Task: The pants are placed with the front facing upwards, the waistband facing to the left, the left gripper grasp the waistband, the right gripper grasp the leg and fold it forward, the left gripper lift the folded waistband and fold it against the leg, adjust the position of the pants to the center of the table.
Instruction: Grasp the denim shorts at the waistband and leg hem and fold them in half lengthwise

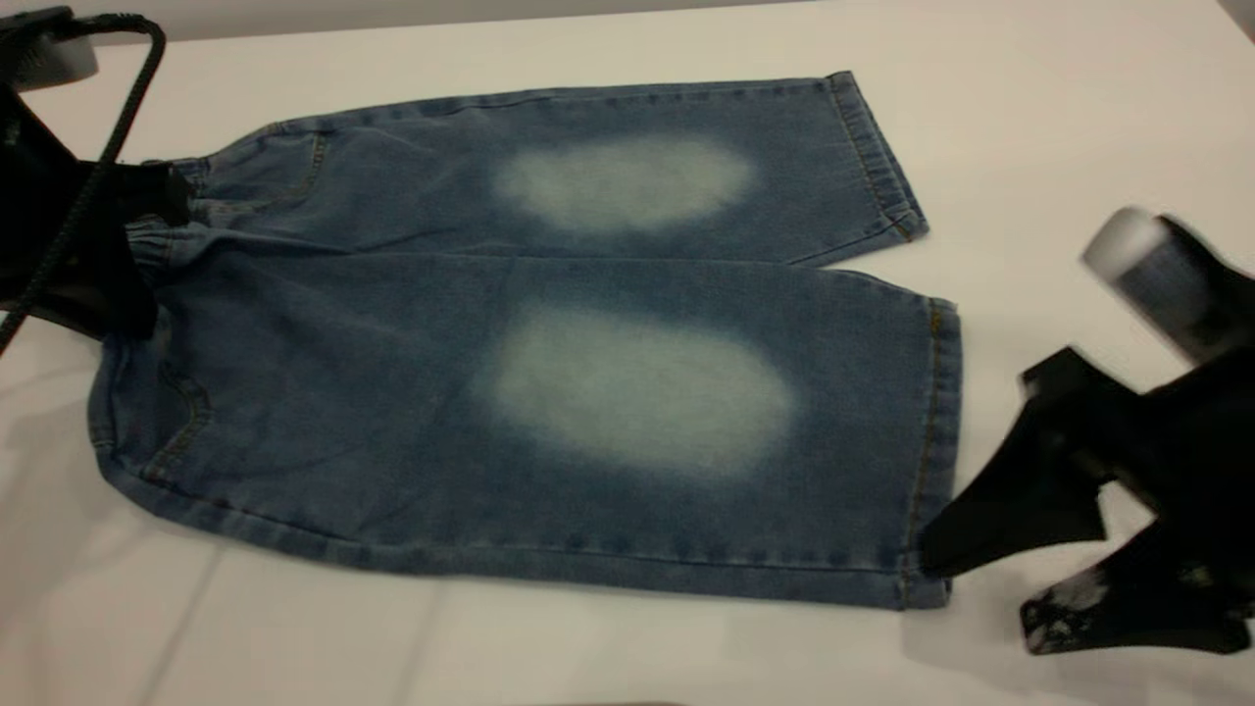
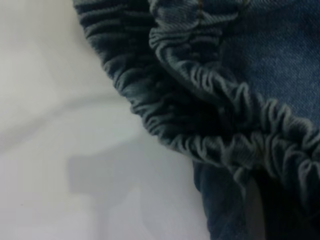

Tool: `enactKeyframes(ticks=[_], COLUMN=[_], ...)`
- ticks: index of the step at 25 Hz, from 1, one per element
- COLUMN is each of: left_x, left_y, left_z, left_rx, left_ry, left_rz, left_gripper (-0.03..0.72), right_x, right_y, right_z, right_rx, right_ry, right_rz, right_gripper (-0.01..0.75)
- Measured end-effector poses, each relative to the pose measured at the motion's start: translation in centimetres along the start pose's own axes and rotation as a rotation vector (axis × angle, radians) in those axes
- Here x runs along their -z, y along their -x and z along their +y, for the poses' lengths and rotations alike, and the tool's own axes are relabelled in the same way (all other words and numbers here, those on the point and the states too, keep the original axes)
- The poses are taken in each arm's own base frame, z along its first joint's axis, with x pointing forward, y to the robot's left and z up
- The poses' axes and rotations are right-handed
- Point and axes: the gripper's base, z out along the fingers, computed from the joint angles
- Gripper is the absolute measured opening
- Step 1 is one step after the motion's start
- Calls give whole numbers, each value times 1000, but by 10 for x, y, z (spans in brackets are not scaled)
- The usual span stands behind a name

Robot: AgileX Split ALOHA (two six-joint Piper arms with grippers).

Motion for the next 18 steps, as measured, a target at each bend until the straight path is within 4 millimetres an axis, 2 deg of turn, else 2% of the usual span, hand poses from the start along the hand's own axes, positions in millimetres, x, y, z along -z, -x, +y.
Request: enactKeyframes(ticks=[8,18], left_x=[0,0], left_y=[0,0], left_z=[0,0], left_rx=[0,8], left_ry=[0,0], left_rz=[0,0], left_gripper=[78,78], right_x=[-18,-30], right_y=[15,31], right_z=[-3,4], right_rx=[6,15], right_ry=[-49,25], right_rz=[10,18], right_gripper=[463,460])
